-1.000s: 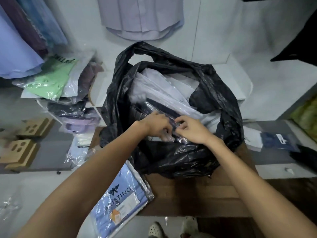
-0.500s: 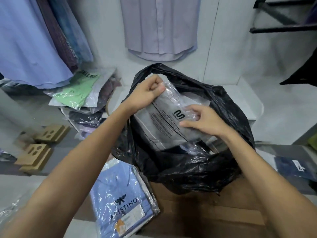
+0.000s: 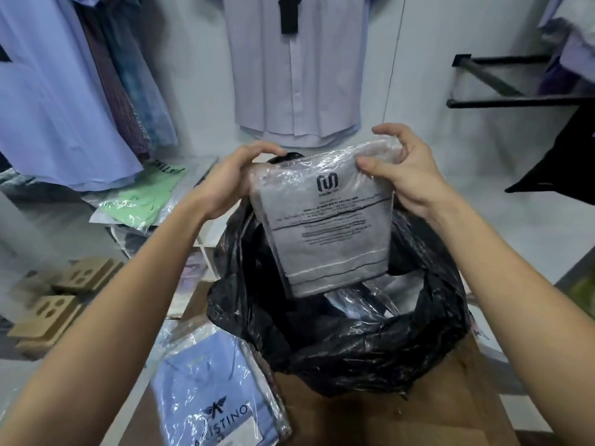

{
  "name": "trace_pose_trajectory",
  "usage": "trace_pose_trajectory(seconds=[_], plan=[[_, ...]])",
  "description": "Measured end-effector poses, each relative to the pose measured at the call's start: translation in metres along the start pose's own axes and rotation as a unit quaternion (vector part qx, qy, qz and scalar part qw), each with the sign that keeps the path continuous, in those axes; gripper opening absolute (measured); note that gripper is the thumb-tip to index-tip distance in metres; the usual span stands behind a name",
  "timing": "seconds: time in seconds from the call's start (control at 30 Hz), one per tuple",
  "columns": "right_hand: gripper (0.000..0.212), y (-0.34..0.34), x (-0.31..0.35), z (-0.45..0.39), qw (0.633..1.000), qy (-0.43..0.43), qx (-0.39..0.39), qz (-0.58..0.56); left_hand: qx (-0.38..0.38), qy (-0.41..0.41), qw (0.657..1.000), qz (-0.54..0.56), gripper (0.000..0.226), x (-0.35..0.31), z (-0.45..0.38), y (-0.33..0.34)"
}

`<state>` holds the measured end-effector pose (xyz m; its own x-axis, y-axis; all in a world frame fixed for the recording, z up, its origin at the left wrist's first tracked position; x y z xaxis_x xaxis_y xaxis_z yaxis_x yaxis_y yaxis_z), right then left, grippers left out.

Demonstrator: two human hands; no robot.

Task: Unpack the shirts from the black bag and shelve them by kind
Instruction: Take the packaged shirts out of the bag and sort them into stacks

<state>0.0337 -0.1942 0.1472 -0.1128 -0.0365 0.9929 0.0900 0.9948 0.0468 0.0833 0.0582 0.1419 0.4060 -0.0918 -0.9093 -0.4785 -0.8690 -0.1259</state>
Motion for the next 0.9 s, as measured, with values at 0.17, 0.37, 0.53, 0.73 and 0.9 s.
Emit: trace_pose_trajectory(seconds=[0.17, 0.37, 0.53, 0.73, 0.9], plan=[[0.054, 0.019, 0.014, -0.007, 0.998, -0.006, 0.049, -0.025, 0.308, 0.175, 0.901, -0.249, 0.064, -0.05, 0.006, 0.062], [0.054, 0.046, 0.006, -0.007, 0.993, -0.015, 0.055, 0.099, 0.325, 0.361, 0.724, -0.489, 0.024, -0.084, -0.008, 0.091], [0.05, 0.042, -0.008, -0.012, 0.991, 0.02, 0.028, 0.127, 0.326, 0.322, 0.724, -0.516, 0.031, -0.074, -0.02, 0.079], [0.082, 0.045, -0.025, 0.002, 0.975, 0.126, 0.181, 0.001, 0.173, 0.227, 0.75, -0.597, 0.041, -0.09, -0.045, 0.033], [0.049, 0.051, -0.033, 0.006, 0.973, 0.073, 0.117, 0.184, 0.116, 0.217, 0.827, -0.505, 0.038, -0.105, -0.043, 0.007]])
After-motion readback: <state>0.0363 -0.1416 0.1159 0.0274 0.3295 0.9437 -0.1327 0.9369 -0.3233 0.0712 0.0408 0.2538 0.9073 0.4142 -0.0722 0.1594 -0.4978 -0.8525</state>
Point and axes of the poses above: each hand's wrist, its own z-axis away from the middle knuckle, its own y-axis out of the palm, x = y × z, the point moved 10 cm from there along -z, towards the middle knuckle, and after that the axes turned 15 degrees about y, right-handed, at the moved point
